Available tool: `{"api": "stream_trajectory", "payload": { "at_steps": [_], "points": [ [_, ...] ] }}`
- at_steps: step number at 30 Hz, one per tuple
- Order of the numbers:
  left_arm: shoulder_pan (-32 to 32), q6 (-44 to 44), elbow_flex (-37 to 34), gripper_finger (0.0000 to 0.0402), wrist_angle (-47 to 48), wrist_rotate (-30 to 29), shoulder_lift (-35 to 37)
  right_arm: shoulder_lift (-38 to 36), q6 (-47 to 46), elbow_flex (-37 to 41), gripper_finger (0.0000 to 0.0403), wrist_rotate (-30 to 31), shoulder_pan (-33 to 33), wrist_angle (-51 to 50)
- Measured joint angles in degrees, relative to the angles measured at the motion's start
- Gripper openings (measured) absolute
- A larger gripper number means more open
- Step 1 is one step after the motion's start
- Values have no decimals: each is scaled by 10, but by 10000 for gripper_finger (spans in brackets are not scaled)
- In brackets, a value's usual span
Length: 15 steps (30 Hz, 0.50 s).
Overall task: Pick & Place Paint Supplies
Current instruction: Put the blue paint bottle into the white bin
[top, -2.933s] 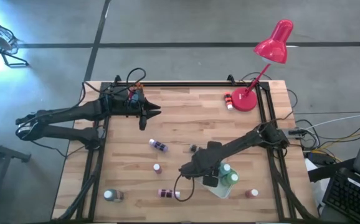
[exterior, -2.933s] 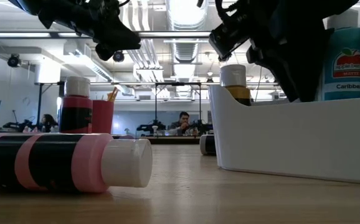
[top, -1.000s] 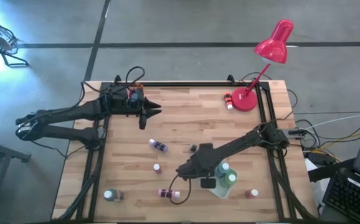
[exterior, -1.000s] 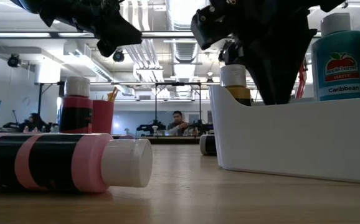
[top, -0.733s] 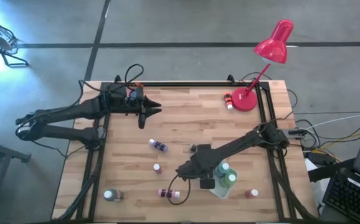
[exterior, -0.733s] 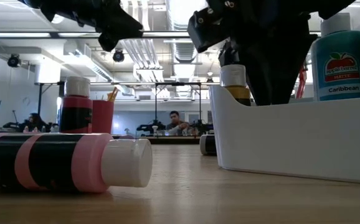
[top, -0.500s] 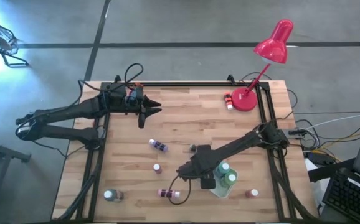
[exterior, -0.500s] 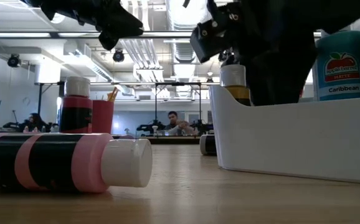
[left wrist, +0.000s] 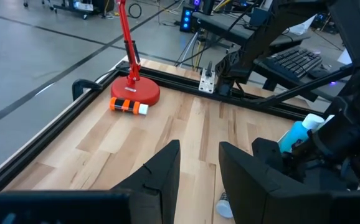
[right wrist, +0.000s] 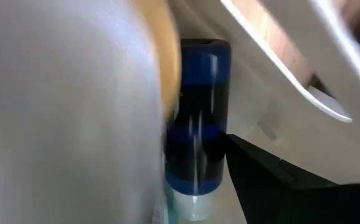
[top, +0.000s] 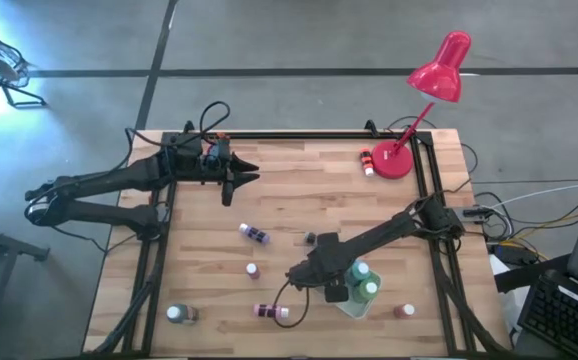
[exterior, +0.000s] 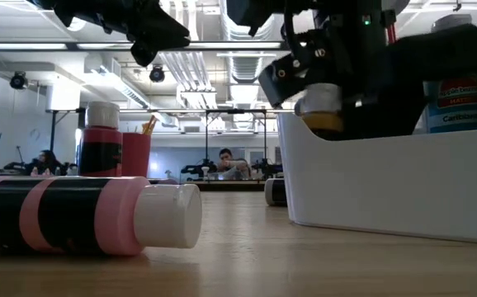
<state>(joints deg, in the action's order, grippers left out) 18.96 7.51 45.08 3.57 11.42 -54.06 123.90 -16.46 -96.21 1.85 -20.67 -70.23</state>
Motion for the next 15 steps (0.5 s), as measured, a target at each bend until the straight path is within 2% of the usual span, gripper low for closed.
{"api": "stream_trajectory", "payload": {
  "at_steps": [5, 15],
  "points": [
    [0, 0, 0, 117, 0, 0, 0, 0, 0, 16, 168, -2, 0, 22],
    [0, 0, 0, 117, 0, 1, 0, -3, 2, 36, 189, -4, 0, 60]
  ]
}}
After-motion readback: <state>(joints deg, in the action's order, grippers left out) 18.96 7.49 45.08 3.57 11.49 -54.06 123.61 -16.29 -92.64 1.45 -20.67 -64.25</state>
